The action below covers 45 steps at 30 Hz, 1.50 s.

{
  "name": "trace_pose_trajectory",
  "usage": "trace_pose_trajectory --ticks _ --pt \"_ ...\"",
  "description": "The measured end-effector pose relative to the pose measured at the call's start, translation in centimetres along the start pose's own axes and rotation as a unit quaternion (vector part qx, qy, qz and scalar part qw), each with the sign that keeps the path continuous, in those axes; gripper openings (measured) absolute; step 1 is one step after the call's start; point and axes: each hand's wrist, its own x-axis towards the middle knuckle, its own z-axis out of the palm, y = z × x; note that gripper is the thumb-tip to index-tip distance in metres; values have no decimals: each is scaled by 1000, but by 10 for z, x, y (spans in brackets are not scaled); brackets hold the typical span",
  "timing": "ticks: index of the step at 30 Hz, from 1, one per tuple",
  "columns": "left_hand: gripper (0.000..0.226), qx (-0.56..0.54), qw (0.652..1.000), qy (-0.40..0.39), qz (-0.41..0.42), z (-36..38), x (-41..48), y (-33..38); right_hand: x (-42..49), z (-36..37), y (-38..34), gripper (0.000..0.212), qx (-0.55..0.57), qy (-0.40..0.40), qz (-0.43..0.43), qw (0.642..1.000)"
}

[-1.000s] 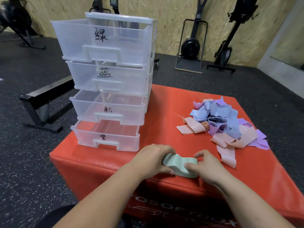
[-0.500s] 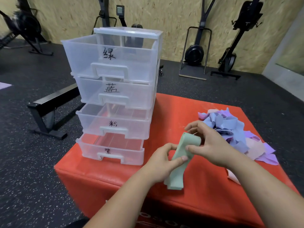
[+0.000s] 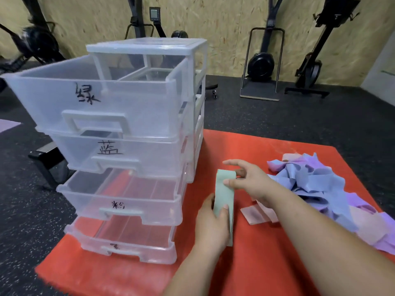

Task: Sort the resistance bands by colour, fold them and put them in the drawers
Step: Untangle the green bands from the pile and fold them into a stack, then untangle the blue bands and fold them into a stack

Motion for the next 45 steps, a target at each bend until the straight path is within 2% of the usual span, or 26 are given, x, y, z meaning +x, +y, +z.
trace_pose_trajectory --ticks 10,14,16,18,25,32,39,45 --pt "60 153 985 69 35 15 46 -16 90 6 52 54 24 1 17 1000" --pt "60 251 962 83 68 20 49 -23 101 8 61 44 -79 15 -35 996" --pt "60 255 961 89 65 21 49 -28 101 12 58 37 -179 12 -66 982" --pt "64 254 961 89 66 21 47 -30 99 11 58 44 -238 24 -74 968" --pt "69 284 952 85 71 18 34 -24 95 10 52 34 -255 37 -42 965" --pt "71 299 949 64 75 13 30 -23 90 10 37 44 -250 51 -22 967" --pt "62 314 945 42 85 9 22 -17 58 5 31 38 -262 61 -16 963" --pt "60 342 925 73 148 9 8 -8 6 -19 44 42 -395 78 -22 915"
